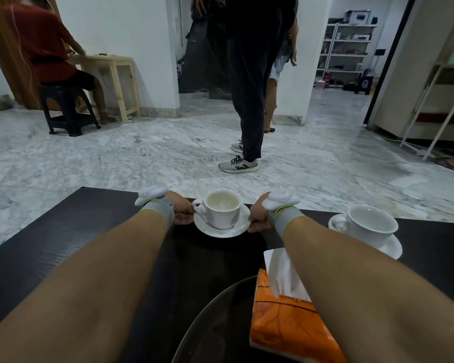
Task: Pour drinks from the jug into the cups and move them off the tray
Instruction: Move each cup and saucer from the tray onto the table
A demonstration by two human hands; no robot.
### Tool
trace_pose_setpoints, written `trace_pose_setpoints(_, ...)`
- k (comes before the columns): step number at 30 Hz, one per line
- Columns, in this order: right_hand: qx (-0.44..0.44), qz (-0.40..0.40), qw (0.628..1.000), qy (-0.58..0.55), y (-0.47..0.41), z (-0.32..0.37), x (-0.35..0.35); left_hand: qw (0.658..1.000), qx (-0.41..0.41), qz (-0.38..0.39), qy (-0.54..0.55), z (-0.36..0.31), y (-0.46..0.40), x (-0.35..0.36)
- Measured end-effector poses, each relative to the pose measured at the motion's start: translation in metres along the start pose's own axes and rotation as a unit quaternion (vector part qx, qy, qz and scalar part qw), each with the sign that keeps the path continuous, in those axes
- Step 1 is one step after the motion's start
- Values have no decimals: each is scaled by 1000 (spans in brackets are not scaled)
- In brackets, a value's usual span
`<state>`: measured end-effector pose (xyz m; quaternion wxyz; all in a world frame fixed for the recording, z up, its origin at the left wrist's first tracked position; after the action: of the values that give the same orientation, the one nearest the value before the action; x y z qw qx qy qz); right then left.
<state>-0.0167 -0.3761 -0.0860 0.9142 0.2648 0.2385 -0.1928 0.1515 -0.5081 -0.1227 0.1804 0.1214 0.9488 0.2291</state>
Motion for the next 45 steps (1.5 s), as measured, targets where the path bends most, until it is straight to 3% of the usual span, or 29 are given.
trace_pose_setpoints(7, -4, 3, 1000, 30, 7, -1, -6, 1000, 13, -16, 5, -2, 14, -3)
trace_pose_setpoints(12, 32, -11, 997, 63, 15, 1, -22, 995, 39, -48, -72, -11, 43, -11)
trace_pose_setpoints(20, 26, -30, 997, 71, 66, 13, -57, 991, 71, -49, -98, -29, 103, -20)
trace_pose_setpoints(37, 4, -84, 996, 22, 196, -52, -113, 983, 62, 59, -162, 10, 235, 31)
trace_pose_setpoints(45, 152, -5, 981, 121, 185, -119, -97, 972, 33, 80, -218, 45, 251, 51)
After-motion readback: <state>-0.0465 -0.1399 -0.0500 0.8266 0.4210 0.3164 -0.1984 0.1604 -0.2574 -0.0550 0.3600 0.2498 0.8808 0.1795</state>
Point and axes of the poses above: each hand's wrist, its own y-axis away from the middle knuckle, its own x-axis out of the palm, z = x × y, the point moved 3 cm from there along -y, towards the middle knuckle, and after that the axes turned 6 degrees about -z, right-handed, at the moved point
